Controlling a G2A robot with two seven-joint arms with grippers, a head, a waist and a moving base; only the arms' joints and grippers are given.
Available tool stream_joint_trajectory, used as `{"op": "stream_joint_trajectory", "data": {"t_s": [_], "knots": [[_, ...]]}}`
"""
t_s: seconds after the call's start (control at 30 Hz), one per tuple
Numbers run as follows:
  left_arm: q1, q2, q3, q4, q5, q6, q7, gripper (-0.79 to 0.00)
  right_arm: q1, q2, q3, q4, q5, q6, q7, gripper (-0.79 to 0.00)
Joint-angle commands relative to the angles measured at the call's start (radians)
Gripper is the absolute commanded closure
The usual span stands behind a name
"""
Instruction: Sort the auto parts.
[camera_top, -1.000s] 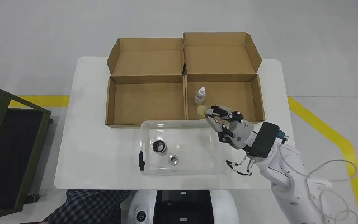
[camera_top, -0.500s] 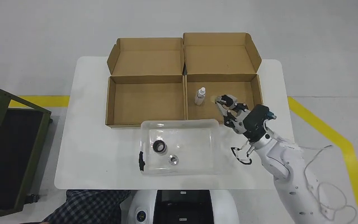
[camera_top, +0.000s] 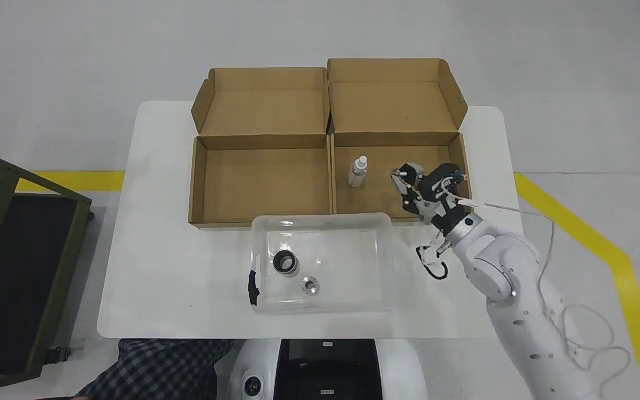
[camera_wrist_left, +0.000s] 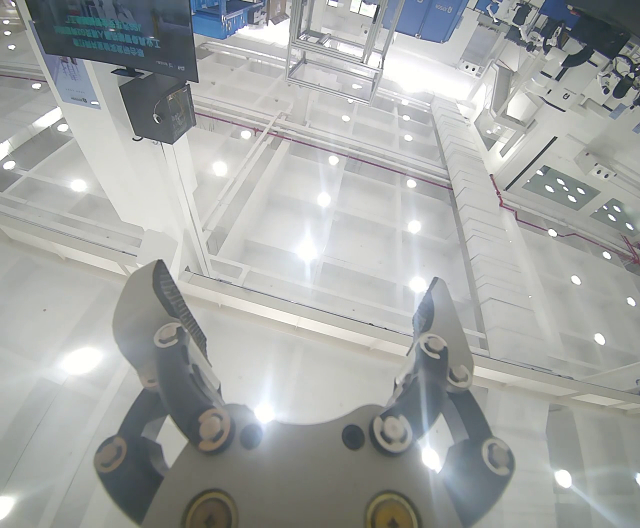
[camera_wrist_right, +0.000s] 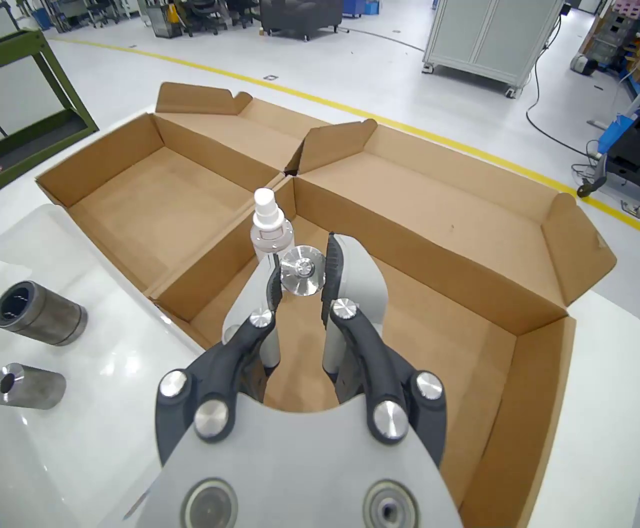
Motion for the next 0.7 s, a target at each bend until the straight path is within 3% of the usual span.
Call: {"op": "stream_joint_trajectory", "data": {"t_s": [0.0, 0.67], "knots": [[0.000, 0.000, 0.000, 0.000, 0.000, 0.000, 0.000, -0.785, 0.018, -0.001, -0.011, 0.009, -0.008, 0.005, 0.036, 0.000], [0.000, 0.000, 0.000, 0.000, 0.000, 0.000, 0.000, -0.785, 0.207, -0.029, -0.154, 0.190, -0.043, 0.026, 0.259, 0.000]]}}
